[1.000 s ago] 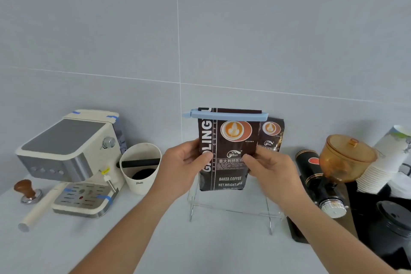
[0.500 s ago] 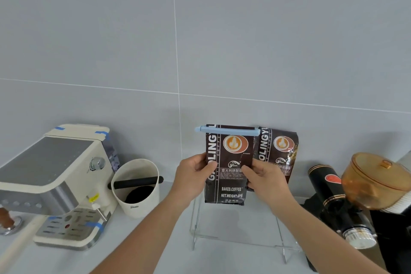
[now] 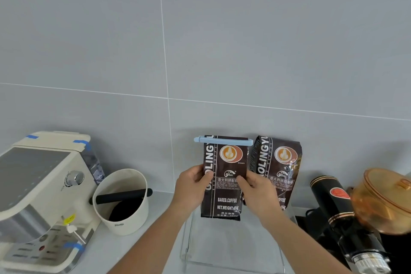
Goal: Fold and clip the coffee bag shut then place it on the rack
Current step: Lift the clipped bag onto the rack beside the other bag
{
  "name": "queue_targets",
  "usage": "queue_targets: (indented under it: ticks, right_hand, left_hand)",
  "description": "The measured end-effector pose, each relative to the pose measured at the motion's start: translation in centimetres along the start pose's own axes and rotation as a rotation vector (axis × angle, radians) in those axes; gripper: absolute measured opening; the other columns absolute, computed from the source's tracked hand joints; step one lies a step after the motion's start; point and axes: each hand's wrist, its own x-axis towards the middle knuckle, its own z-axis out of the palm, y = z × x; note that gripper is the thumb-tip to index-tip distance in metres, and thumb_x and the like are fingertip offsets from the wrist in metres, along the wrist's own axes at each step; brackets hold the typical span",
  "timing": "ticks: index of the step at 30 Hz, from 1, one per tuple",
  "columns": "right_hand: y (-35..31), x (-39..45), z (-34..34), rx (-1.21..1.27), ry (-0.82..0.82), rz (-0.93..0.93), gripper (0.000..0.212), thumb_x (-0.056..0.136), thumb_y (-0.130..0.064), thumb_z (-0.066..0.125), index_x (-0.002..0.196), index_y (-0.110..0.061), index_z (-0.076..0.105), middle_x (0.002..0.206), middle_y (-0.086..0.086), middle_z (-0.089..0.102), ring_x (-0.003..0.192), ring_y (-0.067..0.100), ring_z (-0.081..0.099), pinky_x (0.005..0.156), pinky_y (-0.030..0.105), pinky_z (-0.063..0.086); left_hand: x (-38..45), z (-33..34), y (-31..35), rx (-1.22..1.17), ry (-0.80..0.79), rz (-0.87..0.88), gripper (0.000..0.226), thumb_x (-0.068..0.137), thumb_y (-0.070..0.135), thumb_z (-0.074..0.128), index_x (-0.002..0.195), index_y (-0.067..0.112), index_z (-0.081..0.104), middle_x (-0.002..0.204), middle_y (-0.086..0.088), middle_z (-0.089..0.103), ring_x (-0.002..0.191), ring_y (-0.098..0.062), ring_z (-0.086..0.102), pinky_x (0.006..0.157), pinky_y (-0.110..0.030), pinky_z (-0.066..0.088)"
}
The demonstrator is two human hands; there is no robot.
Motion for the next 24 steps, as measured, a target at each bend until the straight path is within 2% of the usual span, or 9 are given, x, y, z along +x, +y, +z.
queue_targets:
  ticks: [4, 11, 13, 15, 18, 21, 23, 24]
  right_hand:
    - [0.1, 0.3, 0.2, 0.021, -0.044, -0.02, 0.023, 0.095, -0.023, 0.056, 0.108, -0.037, 0.068, 0.097, -0.014, 0.077, 0.091, 0.013, 0.071, 0.085, 0.045, 0.058]
    - [0.2, 0.4, 0.3, 0.091, -0.075, -0.042, 0.034, 0.095, -0.019, 0.053, 0.11, -0.047, 0.065, 0.098, -0.017, 0.076, 0.09, 0.022, 0.072, 0.083, 0.051, 0.058]
    - [0.3, 0.5, 0.3, 0.098, -0.087, -0.033, 0.035, 0.096, -0.017, 0.052, 0.11, -0.046, 0.065, 0.097, -0.019, 0.076, 0.091, 0.024, 0.072, 0.082, 0.054, 0.058]
    - [0.3, 0.4, 0.3, 0.112, -0.1, -0.021, 0.038, 0.096, -0.014, 0.051, 0.107, -0.048, 0.066, 0.095, -0.018, 0.077, 0.094, 0.035, 0.069, 0.082, 0.059, 0.055]
    - [0.4, 0.6, 0.1, 0.134, -0.094, 0.0, 0.048, 0.095, -0.01, 0.052, 0.093, -0.055, 0.067, 0.09, -0.021, 0.076, 0.098, 0.043, 0.063, 0.084, 0.061, 0.052]
    - [0.5, 0.6, 0.1, 0.161, -0.106, -0.011, 0.052, 0.095, -0.006, 0.052, 0.091, -0.056, 0.068, 0.093, -0.022, 0.076, 0.097, 0.032, 0.068, 0.086, 0.053, 0.056]
    - [0.1, 0.4, -0.1, 0.196, -0.117, -0.03, 0.056, 0.095, -0.004, 0.051, 0.091, -0.057, 0.068, 0.095, -0.024, 0.076, 0.095, 0.012, 0.071, 0.082, 0.034, 0.06]
    - [-0.1, 0.3, -0.2, 0.217, -0.131, -0.035, 0.059, 0.094, -0.002, 0.051, 0.09, -0.059, 0.068, 0.096, -0.026, 0.075, 0.093, 0.002, 0.071, 0.079, 0.023, 0.057]
  left_hand:
    - [0.7, -0.1, -0.1, 0.02, -0.003, -0.015, 0.016, 0.091, 0.021, 0.063, 0.096, 0.034, 0.069, 0.094, 0.012, 0.079, 0.086, -0.007, 0.074, 0.073, -0.028, 0.06]
    - [1.3, -0.1, -0.3, 0.01, -0.061, -0.055, 0.028, 0.092, 0.012, 0.058, 0.098, 0.037, 0.069, 0.097, 0.011, 0.079, 0.091, -0.008, 0.073, 0.077, -0.03, 0.058]
    - [1.5, -0.2, -0.3, -0.012, -0.069, -0.057, 0.029, 0.092, 0.01, 0.058, 0.099, 0.035, 0.07, 0.096, 0.011, 0.079, 0.09, -0.009, 0.074, 0.072, -0.025, 0.058]
    - [1.4, -0.3, -0.1, -0.043, -0.069, -0.059, 0.029, 0.093, 0.008, 0.057, 0.101, 0.033, 0.07, 0.094, 0.013, 0.079, 0.088, -0.008, 0.074, 0.065, -0.019, 0.056]
    - [1.3, -0.3, 0.1, -0.074, -0.07, -0.062, 0.032, 0.094, 0.007, 0.055, 0.095, 0.036, 0.07, 0.093, 0.013, 0.079, 0.086, -0.006, 0.074, 0.058, -0.014, 0.054]
    - [1.1, -0.4, 0.2, -0.083, -0.076, -0.057, 0.033, 0.094, 0.005, 0.055, 0.093, 0.035, 0.07, 0.089, 0.015, 0.079, 0.084, -0.003, 0.073, 0.057, -0.012, 0.053]
    - [1.1, -0.6, 0.2, -0.09, -0.08, -0.054, 0.033, 0.094, 0.004, 0.055, 0.093, 0.034, 0.07, 0.089, 0.015, 0.079, 0.084, -0.003, 0.073, 0.059, -0.012, 0.054]
    - [1.1, -0.6, 0.2, -0.102, -0.086, -0.049, 0.034, 0.094, 0.004, 0.055, 0.092, 0.034, 0.071, 0.09, 0.014, 0.079, 0.085, -0.003, 0.073, 0.06, -0.012, 0.054]
